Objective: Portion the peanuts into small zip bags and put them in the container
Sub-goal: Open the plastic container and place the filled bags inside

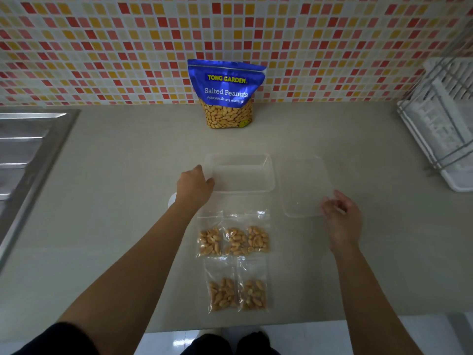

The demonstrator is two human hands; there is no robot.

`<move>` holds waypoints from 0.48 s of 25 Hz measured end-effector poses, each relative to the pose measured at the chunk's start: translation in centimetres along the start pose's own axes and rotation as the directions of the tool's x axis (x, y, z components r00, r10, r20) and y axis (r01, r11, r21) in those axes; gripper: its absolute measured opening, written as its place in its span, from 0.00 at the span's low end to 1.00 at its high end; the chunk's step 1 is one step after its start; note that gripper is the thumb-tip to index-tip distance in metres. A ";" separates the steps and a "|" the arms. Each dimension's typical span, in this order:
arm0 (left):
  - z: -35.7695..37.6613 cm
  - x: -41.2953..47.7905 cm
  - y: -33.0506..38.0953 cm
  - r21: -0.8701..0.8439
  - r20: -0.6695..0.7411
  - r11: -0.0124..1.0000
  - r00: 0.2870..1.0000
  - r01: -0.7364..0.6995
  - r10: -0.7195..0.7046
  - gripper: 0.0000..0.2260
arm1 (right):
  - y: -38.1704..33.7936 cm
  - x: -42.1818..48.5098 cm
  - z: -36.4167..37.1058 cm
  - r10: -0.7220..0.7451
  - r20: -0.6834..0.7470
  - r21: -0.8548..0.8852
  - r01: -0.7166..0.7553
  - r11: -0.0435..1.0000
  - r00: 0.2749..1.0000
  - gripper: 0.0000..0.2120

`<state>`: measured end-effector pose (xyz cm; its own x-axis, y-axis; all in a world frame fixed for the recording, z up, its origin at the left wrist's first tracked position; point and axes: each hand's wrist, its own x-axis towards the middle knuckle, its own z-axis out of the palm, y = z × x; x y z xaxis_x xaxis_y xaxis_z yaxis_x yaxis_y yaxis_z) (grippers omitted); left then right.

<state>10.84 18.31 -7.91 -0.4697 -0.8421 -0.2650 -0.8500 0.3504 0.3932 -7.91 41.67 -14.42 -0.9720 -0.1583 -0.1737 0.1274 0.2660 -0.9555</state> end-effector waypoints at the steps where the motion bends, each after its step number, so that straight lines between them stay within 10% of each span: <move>1: 0.4 -0.1 -0.2 -0.048 -0.006 0.999 1.000 0.004 -0.004 0.09 | 0.5 -0.1 0.0 -0.014 -0.023 -0.094 0.012 0.995 1.000 0.18; 12: 1.2 0.3 -1.5 -0.141 -0.081 0.990 0.997 0.000 -0.012 0.16 | 1.1 -1.8 0.3 -0.316 0.020 -0.700 0.239 0.673 0.948 0.17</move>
<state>11.69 17.98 -9.64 -0.4389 -0.8765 -0.1976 -0.8080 0.2888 0.5135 -5.96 41.99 -15.17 -0.9583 -0.2530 0.1330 -0.2849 0.8065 -0.5181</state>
